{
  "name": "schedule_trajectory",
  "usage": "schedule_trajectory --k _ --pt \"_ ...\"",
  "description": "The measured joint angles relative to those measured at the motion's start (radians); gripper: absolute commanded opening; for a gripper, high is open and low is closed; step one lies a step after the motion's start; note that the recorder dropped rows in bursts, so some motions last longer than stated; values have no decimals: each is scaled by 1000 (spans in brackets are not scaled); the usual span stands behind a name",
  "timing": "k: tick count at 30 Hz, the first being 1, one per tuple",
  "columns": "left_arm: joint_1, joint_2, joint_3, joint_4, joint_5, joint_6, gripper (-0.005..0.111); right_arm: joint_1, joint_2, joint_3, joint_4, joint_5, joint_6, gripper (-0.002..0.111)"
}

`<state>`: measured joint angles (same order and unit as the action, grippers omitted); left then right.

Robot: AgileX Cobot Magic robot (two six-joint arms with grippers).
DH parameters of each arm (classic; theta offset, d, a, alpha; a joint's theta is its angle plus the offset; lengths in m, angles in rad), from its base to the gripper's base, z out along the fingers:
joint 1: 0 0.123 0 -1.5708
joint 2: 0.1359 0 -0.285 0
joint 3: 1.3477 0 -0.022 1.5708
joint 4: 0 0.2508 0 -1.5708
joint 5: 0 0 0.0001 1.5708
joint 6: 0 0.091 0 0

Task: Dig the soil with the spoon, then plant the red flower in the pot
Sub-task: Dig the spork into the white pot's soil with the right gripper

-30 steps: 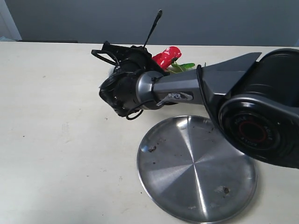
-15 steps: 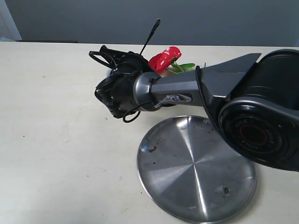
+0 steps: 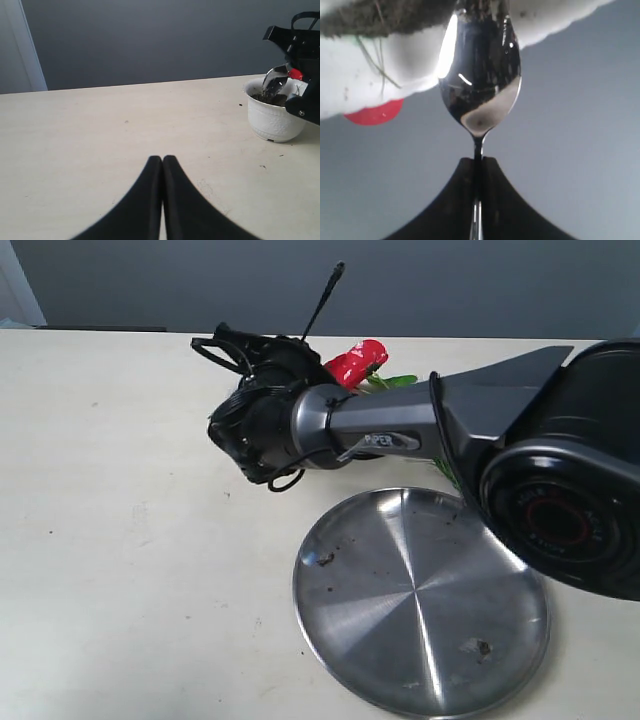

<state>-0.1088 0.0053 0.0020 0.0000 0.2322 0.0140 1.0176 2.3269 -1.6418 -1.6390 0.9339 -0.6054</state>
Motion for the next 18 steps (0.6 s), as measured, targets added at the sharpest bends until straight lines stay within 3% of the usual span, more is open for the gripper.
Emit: schedule_trajectory --k 18 --pt "0 0 0 0 0 0 0 -24 15 0 82 -11 0 -1"
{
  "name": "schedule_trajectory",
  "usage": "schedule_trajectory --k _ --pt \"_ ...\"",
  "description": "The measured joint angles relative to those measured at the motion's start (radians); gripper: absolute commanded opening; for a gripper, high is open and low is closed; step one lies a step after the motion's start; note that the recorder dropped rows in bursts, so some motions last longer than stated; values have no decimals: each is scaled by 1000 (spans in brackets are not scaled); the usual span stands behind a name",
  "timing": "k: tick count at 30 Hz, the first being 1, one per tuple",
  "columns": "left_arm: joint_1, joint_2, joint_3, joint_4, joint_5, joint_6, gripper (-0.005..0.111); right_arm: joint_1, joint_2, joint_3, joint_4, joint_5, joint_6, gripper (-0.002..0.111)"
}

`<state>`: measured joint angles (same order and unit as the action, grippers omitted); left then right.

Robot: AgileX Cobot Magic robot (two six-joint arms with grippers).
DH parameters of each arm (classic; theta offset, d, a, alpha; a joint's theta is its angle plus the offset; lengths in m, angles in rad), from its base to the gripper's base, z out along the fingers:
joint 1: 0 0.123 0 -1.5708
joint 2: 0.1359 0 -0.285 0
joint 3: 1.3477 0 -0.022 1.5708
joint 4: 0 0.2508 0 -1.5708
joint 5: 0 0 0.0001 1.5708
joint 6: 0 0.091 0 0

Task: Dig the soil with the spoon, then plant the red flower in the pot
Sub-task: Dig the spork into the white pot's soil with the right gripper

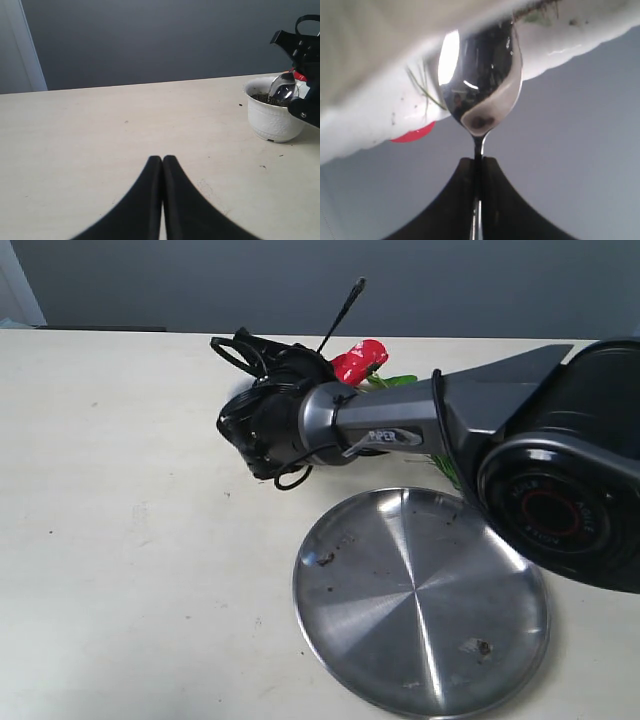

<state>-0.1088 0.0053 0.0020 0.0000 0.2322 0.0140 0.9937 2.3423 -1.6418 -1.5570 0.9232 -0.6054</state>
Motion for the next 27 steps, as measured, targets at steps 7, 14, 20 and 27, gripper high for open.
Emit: schedule_trajectory --k 7,14,20,27 --pt "0 0 0 0 0 0 0 4 1 0 -3 6 0 -1" --pt "0 0 0 0 0 0 0 4 0 0 -32 19 30 -1" --pt "0 0 0 0 0 0 0 4 -37 -2 -40 21 39 -1" --pt "0 0 0 0 0 0 0 4 -40 -5 -17 -9 44 -1"
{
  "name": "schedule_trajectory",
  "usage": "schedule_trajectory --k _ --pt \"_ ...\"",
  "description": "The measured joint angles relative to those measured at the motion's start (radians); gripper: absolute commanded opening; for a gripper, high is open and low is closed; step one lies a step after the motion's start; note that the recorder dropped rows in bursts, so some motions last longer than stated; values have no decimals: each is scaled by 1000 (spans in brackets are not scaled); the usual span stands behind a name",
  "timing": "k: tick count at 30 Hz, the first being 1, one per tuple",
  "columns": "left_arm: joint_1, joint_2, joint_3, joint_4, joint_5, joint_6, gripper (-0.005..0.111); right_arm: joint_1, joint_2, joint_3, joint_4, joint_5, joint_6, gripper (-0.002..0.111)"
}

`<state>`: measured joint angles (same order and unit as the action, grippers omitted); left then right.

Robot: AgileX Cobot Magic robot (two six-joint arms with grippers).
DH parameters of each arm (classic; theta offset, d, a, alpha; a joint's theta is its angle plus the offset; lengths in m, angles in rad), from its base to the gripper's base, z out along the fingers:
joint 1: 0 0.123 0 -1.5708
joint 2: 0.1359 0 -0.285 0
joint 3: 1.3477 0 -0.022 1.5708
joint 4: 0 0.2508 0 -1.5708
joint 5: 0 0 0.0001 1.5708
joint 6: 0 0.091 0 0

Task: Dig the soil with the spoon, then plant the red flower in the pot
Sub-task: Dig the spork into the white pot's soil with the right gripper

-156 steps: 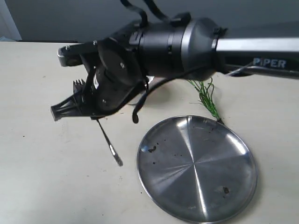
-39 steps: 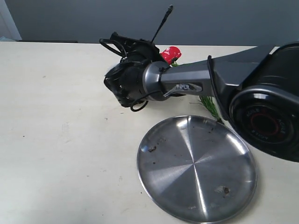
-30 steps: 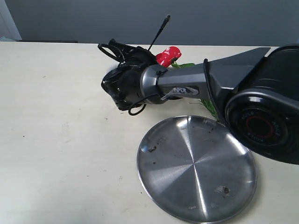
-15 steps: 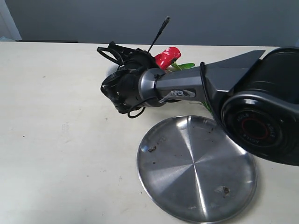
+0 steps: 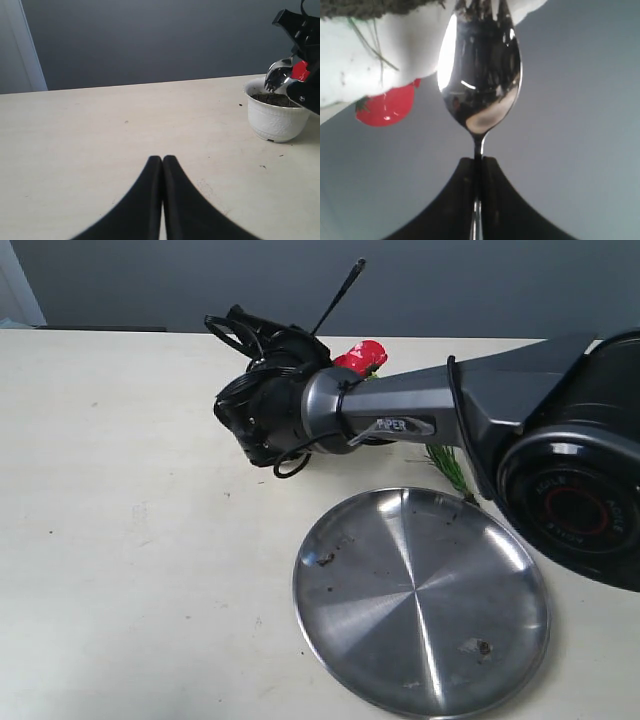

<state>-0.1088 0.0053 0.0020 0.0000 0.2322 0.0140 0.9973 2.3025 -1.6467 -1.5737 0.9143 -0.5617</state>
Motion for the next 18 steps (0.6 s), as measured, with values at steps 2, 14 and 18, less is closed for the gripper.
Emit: schedule_trajectory --k 2,14,18 --pt "0 0 0 0 0 0 0 0 0 0 23 -18 0 -1" --pt "0 0 0 0 0 0 0 1 42 0 38 -32 0 -1" --pt "0 0 0 0 0 0 0 2 32 0 43 -28 53 -1"
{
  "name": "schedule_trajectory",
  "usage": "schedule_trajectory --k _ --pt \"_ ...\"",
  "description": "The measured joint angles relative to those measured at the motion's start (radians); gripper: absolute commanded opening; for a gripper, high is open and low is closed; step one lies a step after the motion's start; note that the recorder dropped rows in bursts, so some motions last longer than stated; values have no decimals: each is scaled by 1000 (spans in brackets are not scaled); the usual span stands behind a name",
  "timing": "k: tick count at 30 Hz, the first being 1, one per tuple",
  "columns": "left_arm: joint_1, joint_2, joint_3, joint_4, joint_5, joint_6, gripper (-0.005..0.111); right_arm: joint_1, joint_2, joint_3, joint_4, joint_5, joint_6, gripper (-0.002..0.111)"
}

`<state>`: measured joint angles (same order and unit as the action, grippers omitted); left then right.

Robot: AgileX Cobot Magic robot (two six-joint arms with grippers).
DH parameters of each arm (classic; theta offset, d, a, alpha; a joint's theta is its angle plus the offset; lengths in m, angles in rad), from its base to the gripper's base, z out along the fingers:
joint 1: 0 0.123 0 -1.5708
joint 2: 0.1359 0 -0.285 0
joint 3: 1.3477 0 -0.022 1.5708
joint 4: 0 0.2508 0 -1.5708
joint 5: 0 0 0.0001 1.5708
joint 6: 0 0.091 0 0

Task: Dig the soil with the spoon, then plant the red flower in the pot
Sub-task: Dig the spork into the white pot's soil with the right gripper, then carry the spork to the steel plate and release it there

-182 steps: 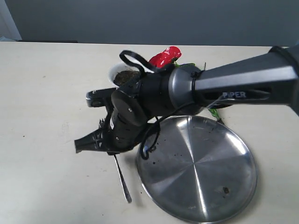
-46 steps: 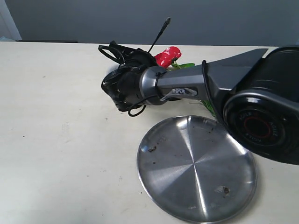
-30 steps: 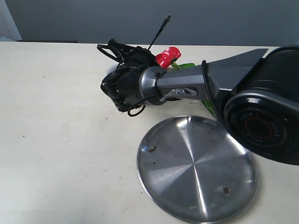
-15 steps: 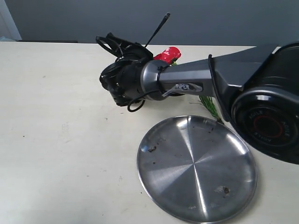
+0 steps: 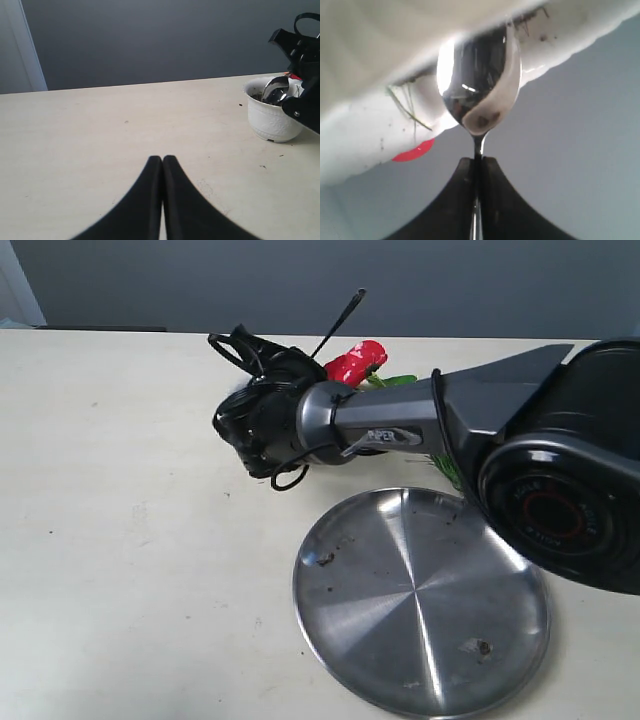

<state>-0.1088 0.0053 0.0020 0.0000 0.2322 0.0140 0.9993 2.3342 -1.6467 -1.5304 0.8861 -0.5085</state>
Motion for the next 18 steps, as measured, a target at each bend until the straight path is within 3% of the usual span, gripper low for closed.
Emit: schedule_trajectory --k 9,14,18 --pt "0 0 0 0 0 0 0 -24 -135 0 44 56 192 -1" --pt "0 0 0 0 0 0 0 -83 -208 0 332 116 735 -1" --pt "0 0 0 0 0 0 0 -123 -261 0 599 139 868 -1"
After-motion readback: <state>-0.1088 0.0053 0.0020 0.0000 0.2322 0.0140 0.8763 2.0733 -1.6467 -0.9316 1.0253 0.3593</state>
